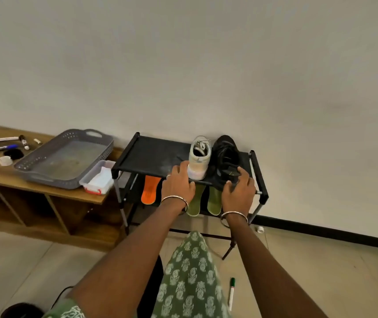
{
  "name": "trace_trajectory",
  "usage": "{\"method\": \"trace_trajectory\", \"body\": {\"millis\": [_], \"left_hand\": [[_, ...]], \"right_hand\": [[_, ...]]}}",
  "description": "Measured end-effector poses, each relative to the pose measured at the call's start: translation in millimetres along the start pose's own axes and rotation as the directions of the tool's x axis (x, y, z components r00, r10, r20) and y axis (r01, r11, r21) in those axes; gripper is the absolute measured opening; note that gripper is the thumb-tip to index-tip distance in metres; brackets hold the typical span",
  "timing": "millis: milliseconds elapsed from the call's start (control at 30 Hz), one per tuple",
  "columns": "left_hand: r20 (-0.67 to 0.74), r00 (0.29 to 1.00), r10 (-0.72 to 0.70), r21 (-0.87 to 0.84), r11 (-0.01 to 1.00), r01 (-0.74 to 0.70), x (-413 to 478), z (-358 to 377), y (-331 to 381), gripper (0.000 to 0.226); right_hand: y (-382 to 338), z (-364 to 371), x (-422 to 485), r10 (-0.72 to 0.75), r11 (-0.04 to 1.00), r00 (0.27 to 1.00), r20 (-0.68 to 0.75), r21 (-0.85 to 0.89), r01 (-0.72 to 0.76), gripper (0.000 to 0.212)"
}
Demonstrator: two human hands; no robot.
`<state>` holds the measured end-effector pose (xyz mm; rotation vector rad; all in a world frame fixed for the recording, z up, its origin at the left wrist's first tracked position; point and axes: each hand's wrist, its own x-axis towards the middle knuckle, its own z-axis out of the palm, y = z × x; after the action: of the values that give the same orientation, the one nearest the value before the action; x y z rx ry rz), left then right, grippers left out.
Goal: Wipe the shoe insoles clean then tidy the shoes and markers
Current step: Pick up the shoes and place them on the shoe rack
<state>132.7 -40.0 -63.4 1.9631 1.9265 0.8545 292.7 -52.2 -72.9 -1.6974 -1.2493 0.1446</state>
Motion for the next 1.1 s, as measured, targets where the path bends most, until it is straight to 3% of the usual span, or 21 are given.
{"method": "trace_trajectory", "body": {"millis": [167, 267, 400, 633, 867, 1100], "left_hand": [[0.078, 0.997, -0.002, 0.111, 0.994, -0.007, 34.1, 5.6, 18.7, 0.072], [0.146, 0.988, -0.047, 0.178, 0.984, 0.021, 56.3, 8.5, 26.2, 0.072], [0.207, 0.972, -0.109, 0.255, 0.966, 0.054, 75.7, 18.4, 27.9, 0.057], [0.033, 0.996, -0.079, 0.332, 0.941, 0.064, 77.7, 21.4, 22.9, 0.036], [-0.056, 0.998, -0.04, 0.318, 0.946, 0.056, 38.9, -7.7, 0.4, 0.033], [-0.221, 0.971, -0.093, 0.342, 0.925, 0.167, -14.6, -68.3, -38.1, 0.044]], "right_hand": [[10.7, 3.7, 32.9, 0.054, 0.989, 0.975, 0.214, -0.144, -0.023, 0.076], [13.4, 9.2, 46.0, 0.063, 0.986, 0.946, 0.318, -0.165, -0.011, 0.066], [10.8, 13.8, 59.3, 0.073, 0.976, 0.954, 0.29, -0.217, -0.009, 0.047], [6.6, 9.8, 67.1, 0.125, 0.975, 0.952, 0.278, -0.212, -0.066, 0.046], [-18.7, 4.7, 37.8, 0.109, 0.984, 0.95, 0.291, -0.167, -0.061, 0.042], [-82.6, 6.3, -13.4, -0.007, 0.997, 0.941, 0.339, -0.065, 0.031, 0.04]]}}
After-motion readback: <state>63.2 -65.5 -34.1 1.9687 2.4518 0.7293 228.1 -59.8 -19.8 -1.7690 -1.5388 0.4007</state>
